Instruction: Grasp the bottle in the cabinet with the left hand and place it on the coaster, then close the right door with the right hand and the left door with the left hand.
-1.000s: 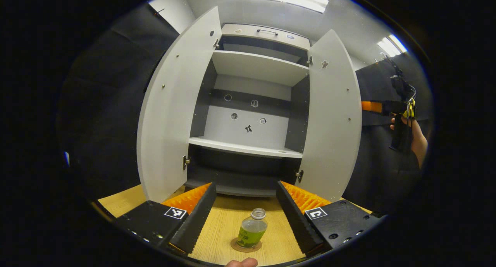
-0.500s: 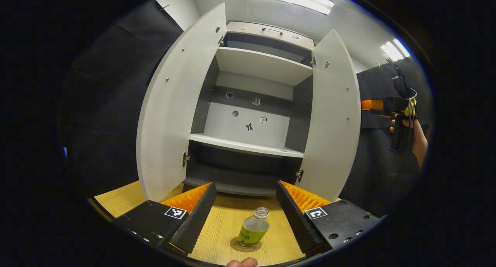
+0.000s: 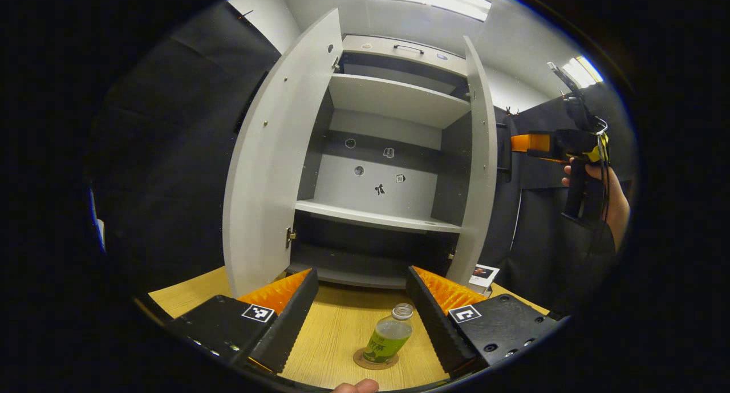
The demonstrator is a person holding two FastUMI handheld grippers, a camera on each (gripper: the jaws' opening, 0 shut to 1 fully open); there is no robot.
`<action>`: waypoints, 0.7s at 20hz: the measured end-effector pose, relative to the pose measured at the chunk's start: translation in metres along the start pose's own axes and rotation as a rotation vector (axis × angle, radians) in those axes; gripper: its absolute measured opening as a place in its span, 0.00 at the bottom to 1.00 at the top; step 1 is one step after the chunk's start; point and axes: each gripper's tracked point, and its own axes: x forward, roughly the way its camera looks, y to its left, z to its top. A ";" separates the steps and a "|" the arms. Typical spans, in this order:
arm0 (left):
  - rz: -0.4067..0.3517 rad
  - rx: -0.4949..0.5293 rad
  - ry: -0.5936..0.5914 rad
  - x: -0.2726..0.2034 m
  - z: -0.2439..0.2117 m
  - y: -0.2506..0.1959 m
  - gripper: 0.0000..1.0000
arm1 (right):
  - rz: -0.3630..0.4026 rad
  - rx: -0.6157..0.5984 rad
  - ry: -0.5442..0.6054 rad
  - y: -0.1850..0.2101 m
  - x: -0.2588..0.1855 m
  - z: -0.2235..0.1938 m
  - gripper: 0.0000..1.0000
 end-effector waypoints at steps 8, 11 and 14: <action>0.057 -0.002 0.001 -0.003 0.002 0.017 0.95 | 0.093 0.032 -0.025 0.033 0.006 0.001 0.83; 0.049 0.002 0.008 -0.003 0.002 0.014 1.00 | 0.103 0.059 -0.019 0.030 -0.001 -0.004 0.83; 0.036 -0.003 0.015 0.000 0.001 0.009 0.95 | 0.089 0.080 -0.011 0.026 -0.018 -0.015 0.83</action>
